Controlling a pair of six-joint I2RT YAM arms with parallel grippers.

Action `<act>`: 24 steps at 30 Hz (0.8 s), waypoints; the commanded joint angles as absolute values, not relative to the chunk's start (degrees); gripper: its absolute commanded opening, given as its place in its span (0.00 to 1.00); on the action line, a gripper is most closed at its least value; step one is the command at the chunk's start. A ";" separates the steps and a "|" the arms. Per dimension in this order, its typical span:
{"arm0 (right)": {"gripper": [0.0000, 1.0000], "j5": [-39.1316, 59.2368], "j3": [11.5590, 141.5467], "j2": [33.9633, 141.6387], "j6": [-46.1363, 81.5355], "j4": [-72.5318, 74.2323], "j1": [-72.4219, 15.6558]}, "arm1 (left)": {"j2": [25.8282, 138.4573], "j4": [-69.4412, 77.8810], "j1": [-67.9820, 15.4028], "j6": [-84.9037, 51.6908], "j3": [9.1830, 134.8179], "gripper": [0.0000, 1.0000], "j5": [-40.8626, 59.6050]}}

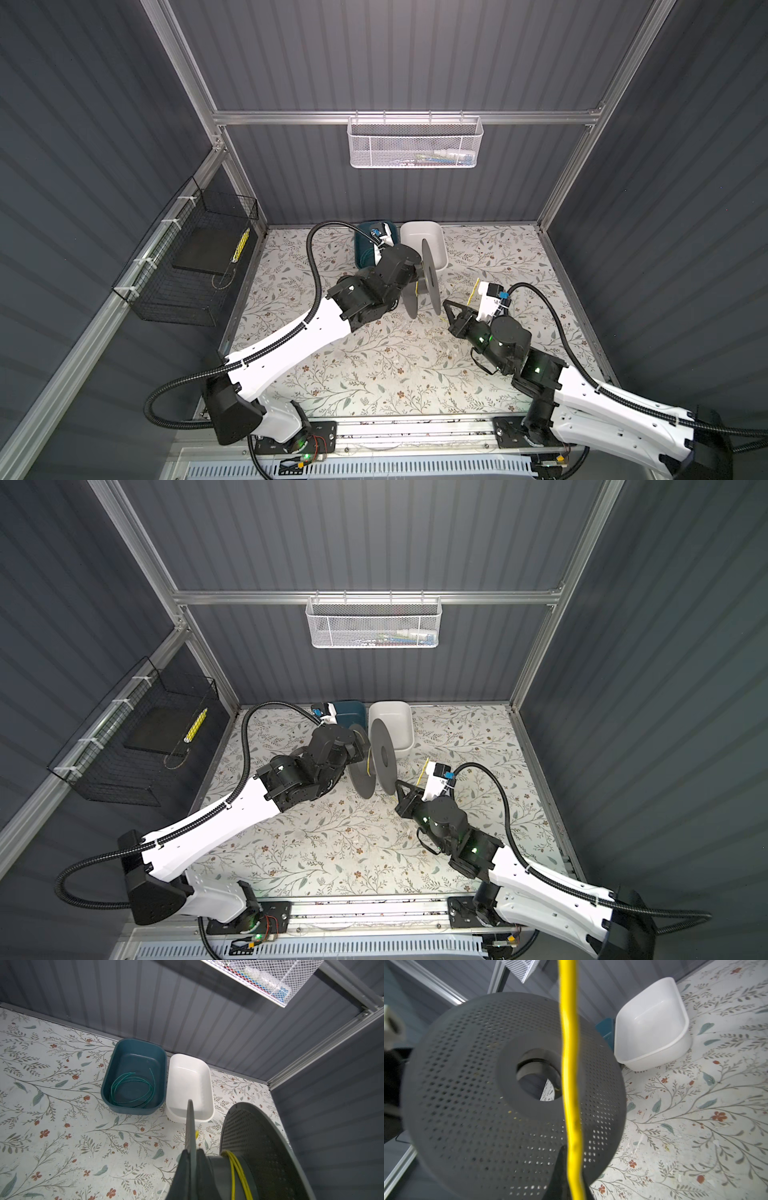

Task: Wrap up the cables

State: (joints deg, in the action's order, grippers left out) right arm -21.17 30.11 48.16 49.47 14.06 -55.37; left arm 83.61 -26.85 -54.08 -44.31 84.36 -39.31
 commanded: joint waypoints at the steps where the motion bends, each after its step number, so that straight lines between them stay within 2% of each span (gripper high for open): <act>1: 0.00 -24.79 33.75 48.90 42.86 12.39 -58.86 | 85.06 -26.90 -52.94 -45.44 87.94 0.00 -43.65; 5: 0.00 -26.28 38.43 51.41 34.92 12.11 -62.28 | 87.08 -27.28 -52.84 -43.17 87.83 0.00 -41.40; 12: 0.00 -24.57 47.21 55.46 25.39 9.94 -62.00 | 86.61 -24.25 -52.91 -40.17 81.72 0.00 -35.38; 18: 0.00 -17.55 53.09 59.42 24.14 6.04 -58.64 | 86.37 -24.35 -53.05 -37.33 77.34 0.00 -30.00; 24: 0.00 -12.52 50.54 61.38 26.25 8.43 -58.21 | 88.22 -24.68 -53.21 -36.08 76.57 0.00 -27.63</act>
State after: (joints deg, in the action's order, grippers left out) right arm -21.74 48.86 61.28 26.74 0.62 -57.36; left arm 85.62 -24.05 -51.11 -42.41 78.00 -32.36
